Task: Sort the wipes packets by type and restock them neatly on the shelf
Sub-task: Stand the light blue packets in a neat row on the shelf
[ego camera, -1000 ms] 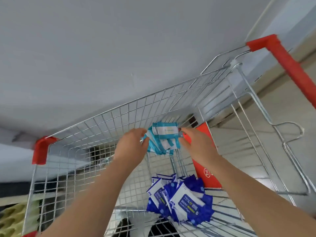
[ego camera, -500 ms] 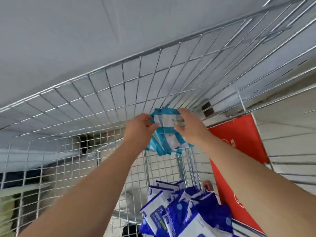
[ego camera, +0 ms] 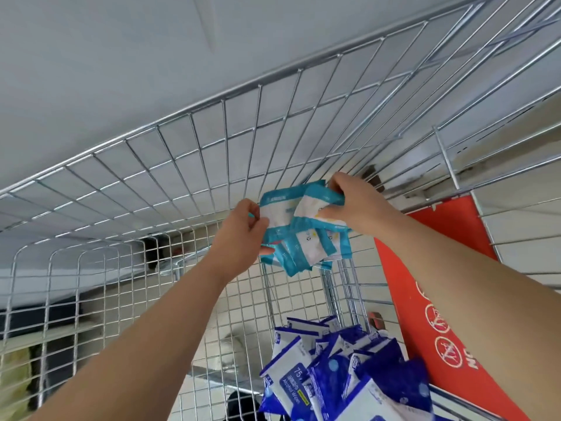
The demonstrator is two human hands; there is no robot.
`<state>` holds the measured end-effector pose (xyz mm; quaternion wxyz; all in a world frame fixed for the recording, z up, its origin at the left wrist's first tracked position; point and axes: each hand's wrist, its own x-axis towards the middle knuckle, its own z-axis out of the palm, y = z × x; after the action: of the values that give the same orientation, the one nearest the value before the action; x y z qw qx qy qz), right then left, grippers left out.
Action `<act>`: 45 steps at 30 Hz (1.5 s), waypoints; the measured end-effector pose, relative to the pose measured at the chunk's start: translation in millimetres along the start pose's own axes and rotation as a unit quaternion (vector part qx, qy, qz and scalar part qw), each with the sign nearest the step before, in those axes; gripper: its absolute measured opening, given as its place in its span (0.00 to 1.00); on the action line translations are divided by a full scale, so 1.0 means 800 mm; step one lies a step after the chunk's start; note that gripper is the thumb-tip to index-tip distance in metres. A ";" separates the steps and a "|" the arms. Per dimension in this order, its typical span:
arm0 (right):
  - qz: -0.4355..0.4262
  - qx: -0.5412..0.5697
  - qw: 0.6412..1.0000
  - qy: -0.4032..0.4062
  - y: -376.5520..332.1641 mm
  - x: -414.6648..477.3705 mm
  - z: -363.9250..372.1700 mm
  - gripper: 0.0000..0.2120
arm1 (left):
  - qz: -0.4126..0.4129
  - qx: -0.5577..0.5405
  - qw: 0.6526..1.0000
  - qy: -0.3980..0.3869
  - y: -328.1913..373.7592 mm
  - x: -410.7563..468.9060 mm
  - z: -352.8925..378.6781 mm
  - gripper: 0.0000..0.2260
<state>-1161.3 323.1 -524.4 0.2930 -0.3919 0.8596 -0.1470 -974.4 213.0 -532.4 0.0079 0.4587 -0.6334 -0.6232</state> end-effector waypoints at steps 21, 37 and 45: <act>0.257 0.525 0.811 -0.033 -0.012 -0.045 0.037 0.07 | -0.090 -0.222 0.970 -0.042 -0.034 -0.044 0.006 0.13; 0.214 0.314 0.921 0.082 -0.019 -0.059 0.093 0.13 | -0.072 -0.136 0.982 0.111 -0.069 -0.051 -0.044 0.16; 0.214 0.347 0.908 0.100 -0.025 -0.053 0.104 0.06 | -0.047 -0.130 0.985 0.105 -0.067 -0.046 -0.029 0.14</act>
<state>-1075.9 340.3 -563.8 0.3472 -0.0552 0.8427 -0.4078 -908.7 227.2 -549.2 0.1043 0.5457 -0.5203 -0.6485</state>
